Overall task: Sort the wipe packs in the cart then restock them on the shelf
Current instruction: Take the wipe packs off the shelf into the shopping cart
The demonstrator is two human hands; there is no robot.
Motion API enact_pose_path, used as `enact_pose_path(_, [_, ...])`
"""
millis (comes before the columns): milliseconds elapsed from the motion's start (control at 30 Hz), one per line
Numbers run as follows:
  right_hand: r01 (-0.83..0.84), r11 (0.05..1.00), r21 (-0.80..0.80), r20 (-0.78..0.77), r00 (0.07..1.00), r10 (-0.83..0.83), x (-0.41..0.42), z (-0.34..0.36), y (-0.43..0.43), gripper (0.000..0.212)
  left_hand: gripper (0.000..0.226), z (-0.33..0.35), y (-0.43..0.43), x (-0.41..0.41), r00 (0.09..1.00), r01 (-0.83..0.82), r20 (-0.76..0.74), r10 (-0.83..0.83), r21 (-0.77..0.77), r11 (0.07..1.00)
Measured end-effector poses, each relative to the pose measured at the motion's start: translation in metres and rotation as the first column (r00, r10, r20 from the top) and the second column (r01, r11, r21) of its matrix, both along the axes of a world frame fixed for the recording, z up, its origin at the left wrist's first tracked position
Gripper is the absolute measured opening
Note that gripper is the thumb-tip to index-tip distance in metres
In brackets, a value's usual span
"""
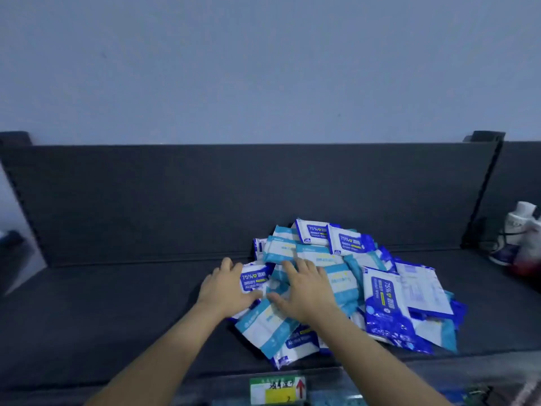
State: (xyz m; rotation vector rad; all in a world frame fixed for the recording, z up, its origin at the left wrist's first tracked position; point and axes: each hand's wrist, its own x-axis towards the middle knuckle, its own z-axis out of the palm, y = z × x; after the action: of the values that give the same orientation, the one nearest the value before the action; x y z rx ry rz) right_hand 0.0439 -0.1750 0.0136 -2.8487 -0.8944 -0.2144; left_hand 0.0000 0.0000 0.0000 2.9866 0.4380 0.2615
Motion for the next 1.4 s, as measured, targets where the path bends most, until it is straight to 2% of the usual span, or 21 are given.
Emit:
enact_pose_path(100, [-0.078, 0.997, 0.024, 0.142, 0.987, 0.074, 0.028, -0.004, 0.021, 0.068, 0.093, -0.002, 0.011, 0.024, 0.996, 0.026, -0.075, -0.047, -0.261, 0.965])
enact_pose_path(167, [-0.093, 0.996, -0.014, 0.156, 0.983, 0.094, 0.048, -0.001, 0.034, 0.071, 0.086, 0.004, 0.021, 0.041, 0.985, -0.023, -0.159, -0.067, -0.502, 0.865])
enact_pose_path(233, [-0.055, 0.995, -0.089, 0.121, 0.99, 0.065, 0.067, 0.002, 0.044, 0.082, 0.089, 0.008, 0.029, 0.055, 0.973, -0.074, -0.213, -0.089, -0.65, 0.756])
enact_pose_path(300, [-0.006, 0.985, -0.17, 0.094, 0.995, 0.022, 0.083, 0.006, 0.049, 0.095, 0.094, 0.011, 0.034, 0.066, 0.965, -0.115, -0.248, -0.09, -0.702, 0.703])
enact_pose_path(400, [0.047, 0.978, -0.205, 0.072, 0.997, -0.033, 0.093, 0.005, 0.055, 0.105, 0.076, 0.002, 0.042, 0.081, 0.958, -0.155, -0.264, -0.11, -0.804, 0.574])
enact_pose_path(467, [0.078, 0.979, -0.189, 0.07, 0.995, -0.066, 0.094, 0.003, 0.057, 0.105, 0.061, 0.002, 0.043, 0.087, 0.953, -0.152, -0.267, -0.143, -0.831, 0.536])
enact_pose_path(567, [0.16, 0.977, -0.142, 0.048, 0.987, -0.154, 0.088, 0.006, 0.056, 0.114, 0.04, 0.016, 0.056, 0.093, 0.959, -0.069, -0.208, -0.19, -0.827, 0.558])
enact_pose_path(633, [0.218, 0.974, -0.055, 0.025, 0.976, -0.216, 0.083, 0.012, 0.052, 0.129, 0.036, 0.037, 0.071, 0.093, 0.965, -0.013, -0.165, -0.204, -0.807, 0.591])
enact_pose_path(667, [0.249, 0.968, 0.016, 0.009, 0.968, -0.249, 0.081, 0.016, 0.049, 0.131, 0.036, 0.05, 0.081, 0.092, 0.969, 0.019, -0.139, -0.205, -0.786, 0.618])
enact_pose_path(733, [0.354, 0.921, 0.166, -0.033, 0.935, -0.353, 0.079, 0.025, 0.041, 0.117, 0.036, 0.074, 0.103, 0.091, 0.98, 0.084, -0.055, -0.191, -0.754, 0.651])
enact_pose_path(800, [0.514, 0.82, 0.25, -0.133, 0.858, -0.497, 0.08, 0.031, 0.029, 0.101, 0.034, 0.096, 0.12, 0.09, 0.981, 0.151, 0.043, -0.188, -0.777, 0.611])
enact_pose_path(867, [0.668, 0.707, 0.231, -0.279, 0.742, -0.609, 0.085, 0.029, 0.016, 0.088, 0.032, 0.106, 0.125, 0.093, 0.976, 0.2, 0.13, -0.173, -0.85, 0.488])
enact_pose_path(933, [0.756, 0.623, 0.203, -0.408, 0.644, -0.647, 0.092, 0.02, 0.008, 0.073, 0.03, 0.106, 0.116, 0.098, 0.973, 0.205, 0.163, -0.162, -0.933, 0.295])
enact_pose_path(967, [0.786, 0.582, 0.207, -0.447, 0.605, -0.658, 0.09, 0.019, 0.006, 0.072, 0.029, 0.1, 0.105, 0.101, 0.973, 0.187, 0.156, -0.169, -0.965, 0.183])
enact_pose_path(1033, [0.842, 0.473, 0.261, -0.452, 0.539, -0.71, 0.088, 0.012, -0.002, 0.087, 0.031, 0.079, 0.077, 0.105, 0.976, 0.113, 0.108, -0.187, -0.994, 0.012])
enact_pose_path(1100, [0.873, 0.404, 0.275, -0.448, 0.488, -0.749, 0.078, 0.008, -0.012, 0.084, 0.033, 0.047, 0.047, 0.109, 0.981, 0.052, 0.062, -0.185, -0.997, -0.057])
enact_pose_path(1133, [0.875, 0.418, 0.243, -0.449, 0.484, -0.751, 0.072, 0.005, -0.016, 0.075, 0.033, 0.034, 0.035, 0.109, 0.987, 0.045, 0.051, -0.155, -0.998, -0.042])
enact_pose_path(1233, [0.813, 0.578, 0.063, -0.421, 0.547, -0.723, 0.049, -0.007, -0.016, 0.051, 0.053, 0.009, 0.018, 0.116, 0.995, 0.085, 0.078, -0.066, -0.99, 0.112])
enact_pose_path(1333, [0.773, 0.629, 0.082, -0.383, 0.607, -0.696, 0.038, -0.017, -0.01, 0.052, 0.061, 0.015, 0.015, 0.114, 0.993, 0.083, 0.071, -0.093, -0.987, 0.135])
enact_pose_path(1400, [0.752, 0.644, 0.138, -0.345, 0.646, -0.681, 0.034, -0.022, -0.007, 0.054, 0.065, 0.022, 0.012, 0.11, 0.995, 0.074, 0.055, -0.086, -0.967, 0.243])
